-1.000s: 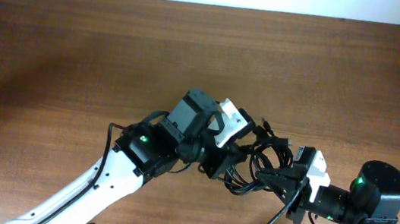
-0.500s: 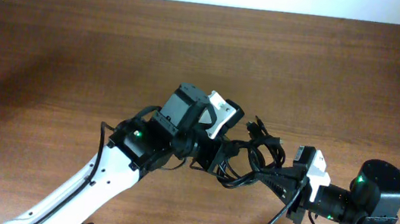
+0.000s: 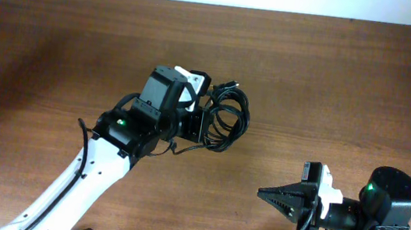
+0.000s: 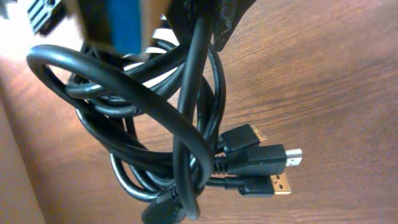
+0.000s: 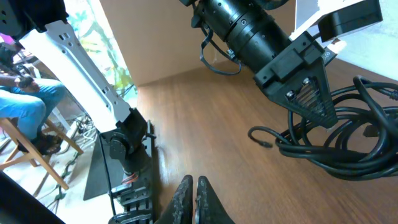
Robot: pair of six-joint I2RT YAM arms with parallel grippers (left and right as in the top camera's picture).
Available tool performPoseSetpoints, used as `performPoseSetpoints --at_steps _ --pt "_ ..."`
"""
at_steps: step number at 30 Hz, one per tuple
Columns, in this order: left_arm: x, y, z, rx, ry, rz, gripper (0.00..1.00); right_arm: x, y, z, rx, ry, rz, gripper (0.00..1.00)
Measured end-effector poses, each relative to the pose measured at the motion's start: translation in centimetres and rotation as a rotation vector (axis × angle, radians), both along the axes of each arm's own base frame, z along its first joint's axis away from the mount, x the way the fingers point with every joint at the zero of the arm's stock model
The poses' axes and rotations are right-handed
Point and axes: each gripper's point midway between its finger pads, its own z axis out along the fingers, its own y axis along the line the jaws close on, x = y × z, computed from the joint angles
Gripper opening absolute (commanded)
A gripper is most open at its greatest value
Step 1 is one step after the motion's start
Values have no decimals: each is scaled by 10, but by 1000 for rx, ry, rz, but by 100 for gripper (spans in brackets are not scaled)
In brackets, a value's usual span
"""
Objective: Untangle cables
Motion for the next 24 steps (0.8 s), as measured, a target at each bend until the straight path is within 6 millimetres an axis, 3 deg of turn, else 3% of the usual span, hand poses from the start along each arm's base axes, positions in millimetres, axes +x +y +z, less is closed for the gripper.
performPoseSetpoints --at_steps 1,2,5,8,14,20,24 --pt "-2 -2 1 1 -13 -35 0 0 0 0 -1 -1 -2 12" --pt "-6 -6 2 1 -30 -88 0 1 0 -1 -5 0 -8 30" --pt "-18 -15 3 5 -76 -241 0 5 -2 -3 -18 2 -31 63" --pt "-30 -18 1 37 -136 -390 0 12 -4 -7 -35 27 -79 79" --pt "-40 -29 4 63 -242 -551 0 20 -7 -10 -53 45 -130 82" --pt "-74 -61 6 71 -346 -780 0 30 -12 -16 -82 54 -194 83" --pt "-79 -62 4 82 -356 -816 0 43 -20 -23 -108 106 -295 83"
